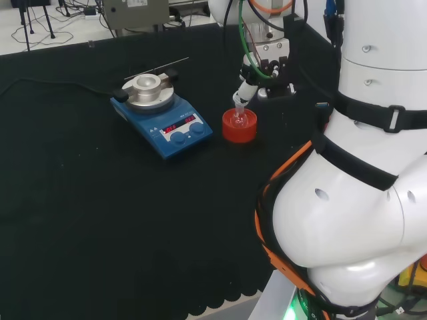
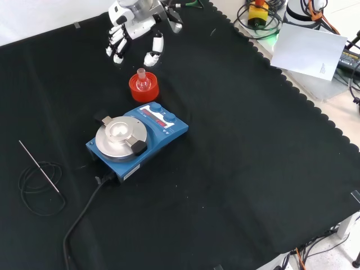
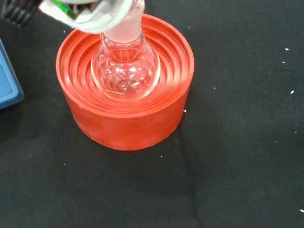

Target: Pick up the round-bottom flask.

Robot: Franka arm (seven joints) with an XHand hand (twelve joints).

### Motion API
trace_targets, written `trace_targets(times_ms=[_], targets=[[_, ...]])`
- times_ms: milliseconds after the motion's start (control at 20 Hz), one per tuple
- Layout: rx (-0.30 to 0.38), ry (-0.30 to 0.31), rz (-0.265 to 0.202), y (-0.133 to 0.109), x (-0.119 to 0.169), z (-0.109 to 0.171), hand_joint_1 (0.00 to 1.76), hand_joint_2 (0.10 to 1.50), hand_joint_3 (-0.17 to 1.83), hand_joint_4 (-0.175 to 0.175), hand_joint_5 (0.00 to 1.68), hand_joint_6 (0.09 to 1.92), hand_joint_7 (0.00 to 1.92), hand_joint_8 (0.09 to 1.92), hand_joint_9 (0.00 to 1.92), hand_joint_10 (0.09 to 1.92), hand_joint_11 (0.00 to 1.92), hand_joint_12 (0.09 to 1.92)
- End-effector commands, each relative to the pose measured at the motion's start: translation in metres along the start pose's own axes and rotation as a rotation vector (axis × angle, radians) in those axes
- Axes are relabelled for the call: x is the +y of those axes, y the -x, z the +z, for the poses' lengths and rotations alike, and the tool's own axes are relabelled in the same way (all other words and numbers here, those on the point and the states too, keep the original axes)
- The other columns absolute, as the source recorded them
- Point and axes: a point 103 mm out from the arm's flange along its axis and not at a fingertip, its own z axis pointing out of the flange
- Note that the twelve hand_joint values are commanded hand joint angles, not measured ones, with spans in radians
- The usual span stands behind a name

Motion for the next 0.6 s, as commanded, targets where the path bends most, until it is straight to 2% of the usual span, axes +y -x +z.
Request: trace_targets(times_ms=[50, 400, 450, 600], targets=[[0.010, 0.004, -0.006, 0.004, 0.004, 0.007, 0.84, 0.63, 0.69, -0.050, 0.53, 0.09, 0.12, 0.54, 0.21, 0.68, 0.00, 1.10], [0.006, -0.003, -0.007, 0.005, 0.009, 0.018, 0.84, 0.63, 0.69, -0.049, 0.54, 0.09, 0.13, 0.55, 0.22, 0.68, 0.00, 1.11], [0.002, 0.003, -0.003, -0.005, 0.007, 0.023, 0.84, 0.63, 0.69, -0.049, 0.54, 0.09, 0.13, 0.55, 0.22, 0.68, 0.00, 1.11], [0.000, -0.011, -0.007, -0.005, 0.012, 0.024, 0.84, 0.63, 0.69, -0.049, 0.54, 0.09, 0.14, 0.55, 0.23, 0.68, 0.00, 1.12]])
